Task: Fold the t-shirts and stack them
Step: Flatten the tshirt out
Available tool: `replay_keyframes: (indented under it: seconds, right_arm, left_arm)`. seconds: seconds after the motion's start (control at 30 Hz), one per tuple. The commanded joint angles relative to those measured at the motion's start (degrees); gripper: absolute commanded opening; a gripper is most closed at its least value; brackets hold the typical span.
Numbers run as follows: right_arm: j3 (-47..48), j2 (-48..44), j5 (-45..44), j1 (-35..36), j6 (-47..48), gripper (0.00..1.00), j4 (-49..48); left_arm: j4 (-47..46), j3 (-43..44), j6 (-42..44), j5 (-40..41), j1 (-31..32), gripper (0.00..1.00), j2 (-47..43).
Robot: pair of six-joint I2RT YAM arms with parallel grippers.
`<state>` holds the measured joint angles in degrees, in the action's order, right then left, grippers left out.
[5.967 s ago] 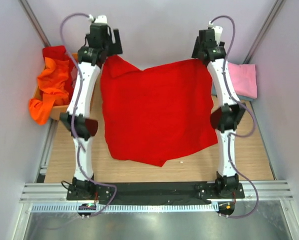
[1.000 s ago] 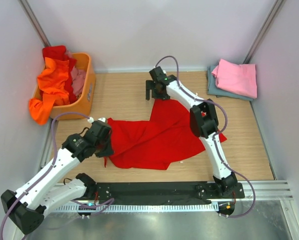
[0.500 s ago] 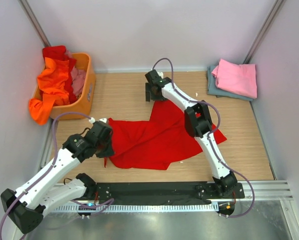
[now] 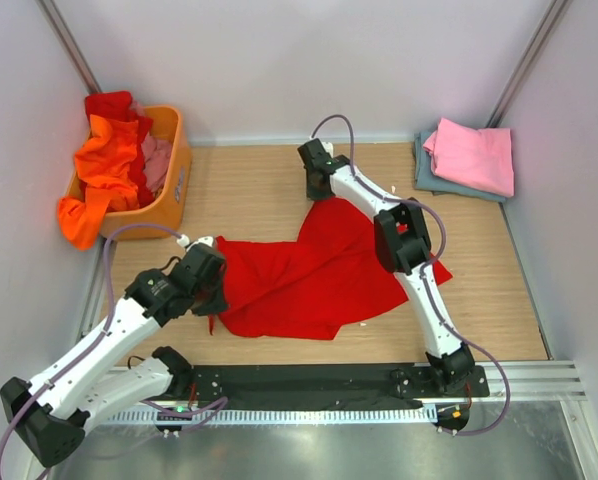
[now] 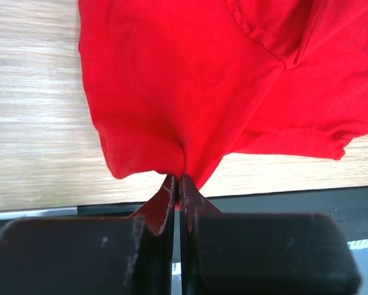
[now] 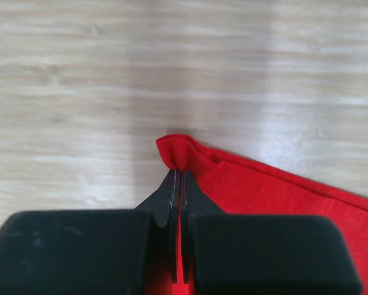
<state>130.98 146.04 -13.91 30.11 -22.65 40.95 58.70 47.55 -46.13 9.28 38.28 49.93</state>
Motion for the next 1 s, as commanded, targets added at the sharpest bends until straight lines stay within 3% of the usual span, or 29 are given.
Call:
replay_keyframes:
  seconds: [0.0, 0.13, 0.23, 0.37, 0.47, 0.5, 0.57, 0.7, 0.8, 0.97]
  right_arm:
    - [-7.5, -8.8, 0.7, 0.1, -0.1, 0.01, -0.4]
    - [-15.8, -23.4, -0.1, 0.1, -1.2, 0.02, -1.0]
    - [-23.6, -35.0, -0.8, 0.1, -2.4, 0.01, -1.7]
    - [-32.3, -60.0, -2.8, 0.1, -4.7, 0.02, -0.5]
    - [-33.9, -72.3, -2.6, 0.2, -6.7, 0.01, 2.4]
    - [-34.7, -80.6, -2.0, 0.2, -7.0, 0.01, 2.5]
    - [-35.1, -88.2, -0.6, 0.2, -7.3, 0.01, 2.4]
    - [-31.9, -103.3, 0.8, 0.1, -6.4, 0.01, 4.7]
    - [-29.7, -108.2, 1.3, 0.0, -3.9, 0.01, 6.2]
    - [-22.9, -111.8, 2.8, -0.8, -0.8, 0.01, 9.7]
  left_arm:
    - [1.2, 2.2, -0.3, 2.5, 0.2, 0.00, -1.9]
    - [4.6, 6.5, 2.3, 7.1, 0.3, 0.00, -4.4]
    - [9.0, 15.7, 6.0, 11.4, 0.2, 0.00, -5.5]
    - [10.4, 34.4, 13.9, 12.5, 0.3, 0.00, -5.2]
    - [9.9, 48.1, 21.5, 10.4, 0.2, 0.00, -3.0]
    - [9.8, 51.6, 23.5, 9.5, 0.2, 0.00, -2.3]
    - [8.7, 60.2, 26.4, 3.4, 0.3, 0.00, -0.8]
    - [-0.1, 66.8, 29.9, -8.1, 0.2, 0.00, -2.5]
    - [-7.1, 66.9, 30.6, -14.2, -0.2, 0.00, -6.3]
    - [-9.5, 71.8, 32.2, -21.0, -4.3, 0.00, -8.0]
